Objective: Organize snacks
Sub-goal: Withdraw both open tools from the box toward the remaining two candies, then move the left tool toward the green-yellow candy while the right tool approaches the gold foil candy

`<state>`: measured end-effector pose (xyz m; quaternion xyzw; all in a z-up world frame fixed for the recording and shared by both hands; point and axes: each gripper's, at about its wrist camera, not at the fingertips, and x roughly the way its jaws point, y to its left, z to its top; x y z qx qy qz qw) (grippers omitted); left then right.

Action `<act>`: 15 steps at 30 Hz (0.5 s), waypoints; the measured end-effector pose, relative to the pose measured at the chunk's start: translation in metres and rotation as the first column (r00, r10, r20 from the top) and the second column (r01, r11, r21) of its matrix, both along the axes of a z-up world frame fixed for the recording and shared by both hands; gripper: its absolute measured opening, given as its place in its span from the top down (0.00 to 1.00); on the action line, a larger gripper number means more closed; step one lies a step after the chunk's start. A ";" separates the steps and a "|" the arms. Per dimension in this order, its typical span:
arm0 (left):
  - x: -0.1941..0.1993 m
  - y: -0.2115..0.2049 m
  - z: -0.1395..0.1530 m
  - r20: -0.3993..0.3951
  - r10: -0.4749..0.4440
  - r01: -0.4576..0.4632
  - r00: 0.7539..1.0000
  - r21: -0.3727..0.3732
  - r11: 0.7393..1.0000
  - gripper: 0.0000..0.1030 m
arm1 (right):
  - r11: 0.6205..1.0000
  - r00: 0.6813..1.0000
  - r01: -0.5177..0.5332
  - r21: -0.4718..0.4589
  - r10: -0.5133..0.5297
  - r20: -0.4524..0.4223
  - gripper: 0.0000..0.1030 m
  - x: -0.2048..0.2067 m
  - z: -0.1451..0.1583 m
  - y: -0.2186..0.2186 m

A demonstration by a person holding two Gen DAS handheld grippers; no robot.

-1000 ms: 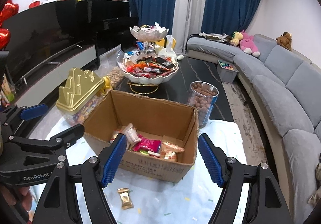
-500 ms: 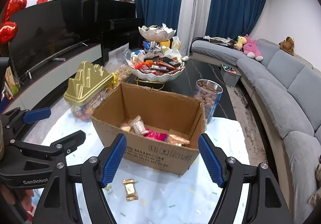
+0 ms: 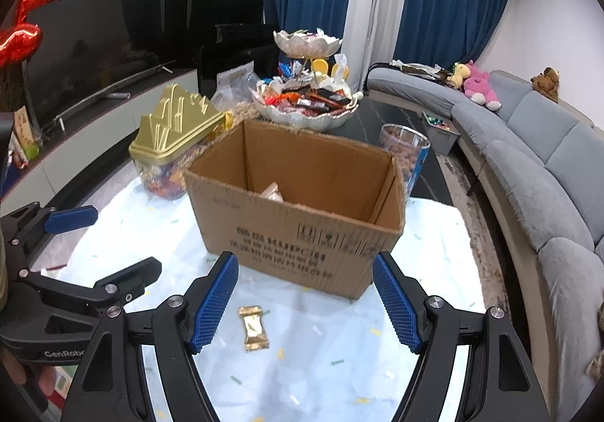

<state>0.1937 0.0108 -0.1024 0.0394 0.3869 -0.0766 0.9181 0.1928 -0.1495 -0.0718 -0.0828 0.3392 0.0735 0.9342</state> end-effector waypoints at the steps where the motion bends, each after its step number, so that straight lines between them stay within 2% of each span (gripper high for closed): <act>1: -0.002 0.000 -0.004 0.001 -0.005 0.005 1.000 0.004 1.000 0.07 | 1.000 1.000 -0.003 -0.003 0.003 -0.002 0.28 -0.001 -0.003 0.001; 10: -0.015 0.001 -0.033 0.002 -0.038 0.038 0.999 0.018 0.999 0.07 | 1.000 1.000 -0.026 -0.017 0.026 -0.014 0.28 -0.013 -0.029 0.004; 15: -0.022 -0.002 -0.050 -0.001 -0.041 0.041 0.999 0.030 0.999 0.07 | 0.999 0.999 -0.053 -0.007 0.053 0.012 0.28 -0.021 -0.042 0.005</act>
